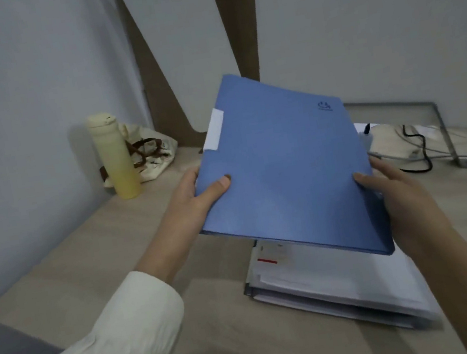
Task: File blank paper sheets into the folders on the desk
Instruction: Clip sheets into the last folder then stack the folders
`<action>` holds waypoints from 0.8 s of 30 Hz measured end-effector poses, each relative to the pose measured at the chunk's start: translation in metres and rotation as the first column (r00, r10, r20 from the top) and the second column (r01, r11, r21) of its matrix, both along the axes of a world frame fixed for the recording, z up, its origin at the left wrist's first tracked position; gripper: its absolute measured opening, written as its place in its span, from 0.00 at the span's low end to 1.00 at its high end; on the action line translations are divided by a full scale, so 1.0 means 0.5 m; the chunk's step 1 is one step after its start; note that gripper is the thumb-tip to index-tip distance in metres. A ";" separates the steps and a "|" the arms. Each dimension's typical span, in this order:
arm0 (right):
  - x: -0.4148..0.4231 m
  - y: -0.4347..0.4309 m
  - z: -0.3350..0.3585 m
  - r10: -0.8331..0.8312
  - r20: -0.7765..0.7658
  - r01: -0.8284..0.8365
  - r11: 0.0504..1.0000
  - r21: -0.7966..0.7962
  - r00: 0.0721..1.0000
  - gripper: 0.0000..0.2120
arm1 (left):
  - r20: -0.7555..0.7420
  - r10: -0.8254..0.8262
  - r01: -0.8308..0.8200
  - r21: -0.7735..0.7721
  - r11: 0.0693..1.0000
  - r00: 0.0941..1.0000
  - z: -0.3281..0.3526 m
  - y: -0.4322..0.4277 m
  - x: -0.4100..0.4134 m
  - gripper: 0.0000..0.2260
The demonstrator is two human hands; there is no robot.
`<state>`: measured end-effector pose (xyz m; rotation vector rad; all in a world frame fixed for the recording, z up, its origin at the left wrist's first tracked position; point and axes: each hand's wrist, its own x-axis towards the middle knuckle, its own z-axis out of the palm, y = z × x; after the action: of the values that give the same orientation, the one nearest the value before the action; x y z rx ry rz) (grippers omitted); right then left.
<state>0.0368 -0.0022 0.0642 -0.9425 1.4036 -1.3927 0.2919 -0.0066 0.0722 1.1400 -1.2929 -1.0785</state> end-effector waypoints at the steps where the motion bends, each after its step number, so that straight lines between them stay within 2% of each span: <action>1: -0.028 0.010 -0.016 -0.031 -0.018 0.031 0.999 0.017 0.999 0.19 | 0.023 -0.019 0.019 0.028 0.999 1.000 -0.015 -0.005 -0.029 0.14; 3: -0.071 0.031 -0.050 -0.080 -0.076 0.085 0.994 0.070 0.994 0.20 | 0.076 -0.061 0.054 0.087 0.995 0.995 -0.050 -0.010 -0.077 0.14; 7: -0.111 0.051 -0.131 -0.088 -0.260 0.139 0.973 0.186 0.962 0.19 | 0.124 -0.087 0.067 0.160 0.985 0.988 -0.129 -0.002 -0.130 0.07; 10: -0.120 0.051 -0.178 -0.083 -0.442 0.185 0.964 0.193 0.893 0.21 | 0.095 -0.123 0.107 0.163 0.981 0.988 -0.168 0.004 -0.137 0.12; 11: -0.123 0.053 -0.185 -0.068 -0.415 0.167 0.964 0.207 0.907 0.23 | 0.083 -0.153 0.136 0.174 0.975 0.985 -0.172 0.004 -0.135 0.14; 14: -0.131 0.063 -0.198 0.010 -0.159 0.032 0.965 0.260 0.987 0.30 | -0.019 -0.226 0.224 0.229 0.947 0.974 -0.173 -0.005 -0.122 0.19; 16: -0.136 0.071 -0.203 0.055 -0.062 -0.036 0.960 0.276 0.997 0.30 | -0.122 -0.248 0.273 0.284 0.919 0.961 -0.174 -0.004 -0.113 0.19; 20: -0.123 0.064 -0.203 0.086 -0.108 -0.059 0.971 0.234 0.990 0.22 | -0.205 -0.238 0.295 0.322 0.900 0.949 -0.186 -0.002 -0.104 0.15; 24: -0.086 0.042 -0.207 0.076 -0.099 -0.056 0.979 0.198 0.992 0.23 | -0.242 -0.187 0.265 0.345 0.900 0.952 -0.187 -0.029 -0.073 0.14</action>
<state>-0.0059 0.0187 -0.0391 -0.9371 1.5436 -1.1463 0.2553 -0.0212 -0.0213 1.1354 -1.1029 -1.6277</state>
